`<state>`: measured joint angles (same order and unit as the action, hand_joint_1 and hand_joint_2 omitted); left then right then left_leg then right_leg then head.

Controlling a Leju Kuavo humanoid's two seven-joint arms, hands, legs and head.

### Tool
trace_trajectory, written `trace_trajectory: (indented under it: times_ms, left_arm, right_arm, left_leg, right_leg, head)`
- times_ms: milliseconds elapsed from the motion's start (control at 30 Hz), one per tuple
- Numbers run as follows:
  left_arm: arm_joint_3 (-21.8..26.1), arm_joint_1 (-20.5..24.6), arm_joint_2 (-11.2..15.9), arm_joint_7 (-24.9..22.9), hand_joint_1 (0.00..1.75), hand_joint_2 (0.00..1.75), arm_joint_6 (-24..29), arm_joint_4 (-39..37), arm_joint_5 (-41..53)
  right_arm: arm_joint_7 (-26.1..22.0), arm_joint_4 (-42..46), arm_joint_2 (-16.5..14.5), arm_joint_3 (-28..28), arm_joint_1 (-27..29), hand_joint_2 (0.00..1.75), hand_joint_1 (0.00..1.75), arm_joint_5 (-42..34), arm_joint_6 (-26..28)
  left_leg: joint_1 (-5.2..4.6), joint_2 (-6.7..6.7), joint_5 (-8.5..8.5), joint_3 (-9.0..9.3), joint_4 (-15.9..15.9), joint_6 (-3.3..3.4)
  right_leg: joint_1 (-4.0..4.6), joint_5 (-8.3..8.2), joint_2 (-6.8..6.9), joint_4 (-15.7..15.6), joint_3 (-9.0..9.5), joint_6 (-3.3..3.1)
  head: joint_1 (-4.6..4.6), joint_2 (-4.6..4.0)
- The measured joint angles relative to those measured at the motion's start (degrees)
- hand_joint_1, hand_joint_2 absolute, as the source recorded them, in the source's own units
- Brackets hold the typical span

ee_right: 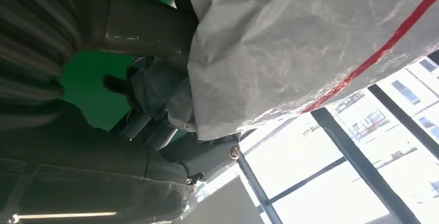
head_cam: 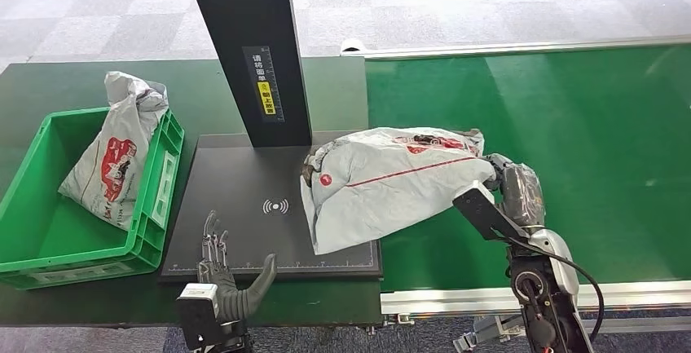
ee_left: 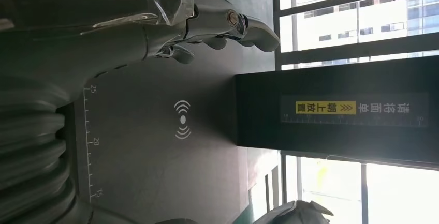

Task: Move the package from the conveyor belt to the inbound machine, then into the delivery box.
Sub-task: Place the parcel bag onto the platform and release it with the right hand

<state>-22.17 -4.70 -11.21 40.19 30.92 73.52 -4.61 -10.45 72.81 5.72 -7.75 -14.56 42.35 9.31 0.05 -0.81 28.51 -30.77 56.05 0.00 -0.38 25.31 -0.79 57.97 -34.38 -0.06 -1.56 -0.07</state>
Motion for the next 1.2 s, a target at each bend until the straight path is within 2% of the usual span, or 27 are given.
trace_trajectory:
  times_ms: [167, 300, 400, 567, 800, 833, 933, 967, 1200]
  left_arm:
    - [-0.54, 1.67, -0.02, 0.00, 0.00, 1.75, -0.67, -1.86, -0.31]
    - [-1.39, 3.81, -0.04, 0.00, 0.00, 1.75, -1.99, -4.68, -1.13]
    - [-1.90, 4.62, -0.16, 0.00, 0.00, 1.75, -2.25, -6.27, -1.22]
    - [-2.07, 5.70, -0.35, 0.00, 0.00, 1.75, -1.68, -8.04, -1.91]
    - [-2.58, 5.85, -0.35, 0.00, 0.00, 1.75, -0.58, -8.88, -2.78]
    - [-2.63, 5.85, -0.35, 0.00, 0.00, 1.75, -0.49, -8.91, -2.87]
    - [-2.76, 5.85, -0.35, 0.00, 0.00, 1.75, -0.23, -8.93, -2.93]
    - [-2.78, 5.85, -0.35, 0.00, 0.00, 1.75, -0.13, -8.93, -2.94]
    - [-2.66, 4.92, 0.05, 0.00, 0.00, 1.75, 2.29, -8.46, -2.90]
  right_arm:
    - [-0.36, -3.22, -2.93, -4.00, -0.95, 1.75, 1.75, -1.55, -5.07]
    - [-0.42, -9.97, -6.74, -9.24, -2.33, 1.75, 1.75, -2.22, -5.36]
    - [-0.84, -13.97, -8.37, -11.60, -3.04, 1.75, 1.75, -3.15, -5.39]
    - [-0.64, -18.45, -9.84, -13.57, -5.18, 1.75, 1.75, -3.40, -4.65]
    - [-0.58, -25.85, -10.14, -14.28, -9.38, 1.75, 1.75, -3.04, -0.76]
    - [-0.80, -26.81, -10.14, -14.28, -9.85, 1.75, 1.46, -3.05, -0.46]
    - [-0.98, -28.85, -10.16, -14.28, -10.76, 1.75, 0.15, -3.05, 0.28]
    - [-1.00, -29.34, -10.18, -14.27, -10.96, 1.75, 0.00, -3.06, 0.78]
    - [-3.97, -30.05, -10.07, -12.76, -10.94, 1.75, 0.00, -6.12, 4.83]
  left_leg:
    - [-0.01, 0.08, 0.01, -0.06, 0.00, 0.01]
    - [0.00, 0.05, -0.01, 0.04, 0.00, -0.01]
    - [0.01, 0.04, -0.03, 0.02, 0.00, -0.04]
    - [0.00, 0.08, -0.03, 0.02, 0.00, -0.04]
    - [-0.03, 0.08, -0.02, 0.02, 0.02, -0.03]
    - [-0.03, 0.07, -0.02, 0.02, 0.02, -0.03]
    - [-0.02, 0.08, -0.02, 0.02, 0.02, -0.03]
    - [-0.02, 0.08, -0.02, 0.02, 0.01, -0.03]
    - [-0.02, 0.07, -0.02, 0.03, 0.01, -0.03]
  right_leg:
    - [-0.02, 0.00, -0.03, 0.00, 0.00, 0.01]
    - [0.00, -0.01, -0.02, 0.00, 0.00, 0.00]
    - [0.01, -0.01, -0.02, 0.01, 0.00, 0.00]
    - [0.00, -0.01, -0.02, 0.01, -0.01, 0.00]
    - [-0.02, -0.01, -0.01, 0.00, 0.00, 0.01]
    - [-0.02, -0.01, -0.01, 0.01, 0.00, 0.01]
    - [-0.02, -0.01, -0.01, 0.01, -0.01, 0.01]
    - [-0.01, -0.01, -0.01, 0.01, -0.01, 0.01]
    - [-0.01, -0.01, -0.01, 0.01, -0.01, 0.01]
  head:
    - [0.01, 0.00]
    - [-0.01, 0.00]
    - [0.00, 0.00]
    - [0.01, 0.00]
    - [0.01, 0.00]
    - [0.01, 0.00]
    - [0.01, 0.00]
    - [0.01, 0.00]
    - [0.01, 0.00]
